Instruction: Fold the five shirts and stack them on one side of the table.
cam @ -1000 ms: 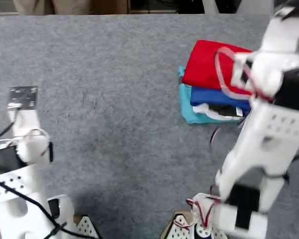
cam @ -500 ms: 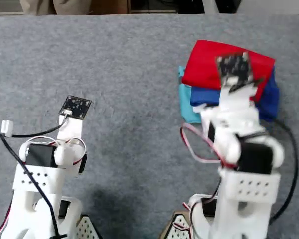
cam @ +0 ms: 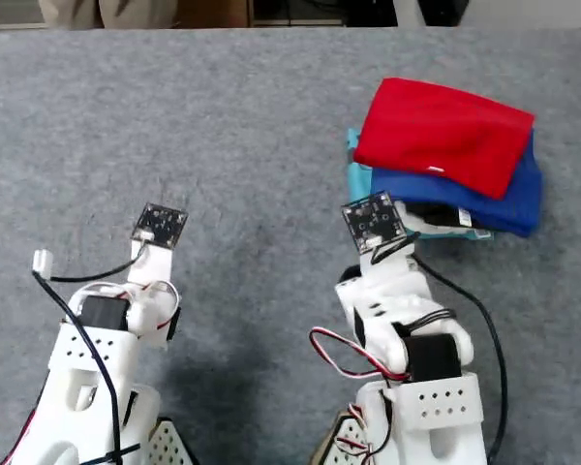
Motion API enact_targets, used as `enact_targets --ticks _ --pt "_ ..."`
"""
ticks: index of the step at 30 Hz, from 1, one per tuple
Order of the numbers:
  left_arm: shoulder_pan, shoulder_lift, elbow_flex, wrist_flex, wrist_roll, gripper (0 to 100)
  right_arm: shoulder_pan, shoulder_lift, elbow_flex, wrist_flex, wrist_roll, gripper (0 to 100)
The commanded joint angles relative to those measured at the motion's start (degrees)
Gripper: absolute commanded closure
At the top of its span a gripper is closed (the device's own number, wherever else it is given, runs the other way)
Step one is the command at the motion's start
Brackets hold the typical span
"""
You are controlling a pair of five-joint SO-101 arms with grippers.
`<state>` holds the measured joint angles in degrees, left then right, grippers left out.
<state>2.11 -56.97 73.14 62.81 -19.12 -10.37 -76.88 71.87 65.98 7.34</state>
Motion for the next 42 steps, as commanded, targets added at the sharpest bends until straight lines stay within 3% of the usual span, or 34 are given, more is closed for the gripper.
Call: enact_targets --ticks 1,6,13,21,26,34,39,42 --pt "0.1 -0.6 0.7 -2.4 0.4 98 -1.0 -0.8 1.4 -1.1 0.1 99.0" --pt "0.5 -0.7 0.9 -2.5 0.3 98 -0.8 -0.8 5.4 -2.9 0.1 99.2" --pt "0.0 -0.7 8.8 -12.3 0.3 98 -0.9 -0.8 12.4 -8.4 0.1 99.2" --pt "-1.2 -1.1 9.1 -12.7 0.6 98 -1.0 -0.9 19.1 -12.6 0.1 99.3" --pt "-4.0 -9.9 12.9 -14.1 0.6 98 -0.8 -0.9 22.2 -14.6 0.1 99.3" --pt "-4.3 -33.2 20.0 -4.8 0.4 98 -1.0 -0.9 22.3 -14.8 0.1 99.3" --pt "-3.9 -46.7 21.8 6.3 0.3 98 -1.0 -0.9 22.3 -14.9 0.1 99.3" --pt "-3.9 -47.5 21.5 9.1 0.2 98 -1.0 -0.9 22.5 -16.6 0.1 99.3"
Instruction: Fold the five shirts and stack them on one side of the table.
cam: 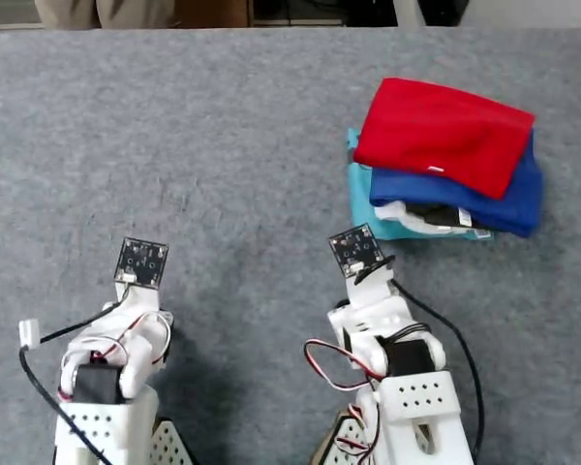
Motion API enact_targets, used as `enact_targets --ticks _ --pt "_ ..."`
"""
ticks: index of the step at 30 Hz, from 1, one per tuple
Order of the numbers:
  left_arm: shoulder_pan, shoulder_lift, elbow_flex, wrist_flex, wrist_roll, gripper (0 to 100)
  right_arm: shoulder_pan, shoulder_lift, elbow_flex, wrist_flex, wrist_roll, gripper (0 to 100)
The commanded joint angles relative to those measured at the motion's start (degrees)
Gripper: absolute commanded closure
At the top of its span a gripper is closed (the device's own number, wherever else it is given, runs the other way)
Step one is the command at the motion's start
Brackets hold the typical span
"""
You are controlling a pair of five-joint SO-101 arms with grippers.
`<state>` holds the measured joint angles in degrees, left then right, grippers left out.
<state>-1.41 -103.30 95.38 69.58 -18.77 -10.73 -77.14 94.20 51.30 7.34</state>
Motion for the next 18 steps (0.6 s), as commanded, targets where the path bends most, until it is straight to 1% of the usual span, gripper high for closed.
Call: enact_targets --ticks 1,18 --pt "-0.4 -0.6 -0.8 2.3 -0.2 98 -0.7 -0.7 0.4 -2.4 0.1 99.3" --pt "-0.6 -0.1 1.5 2.6 0.1 98 -0.7 -0.7 0.4 -2.6 0.1 99.3"
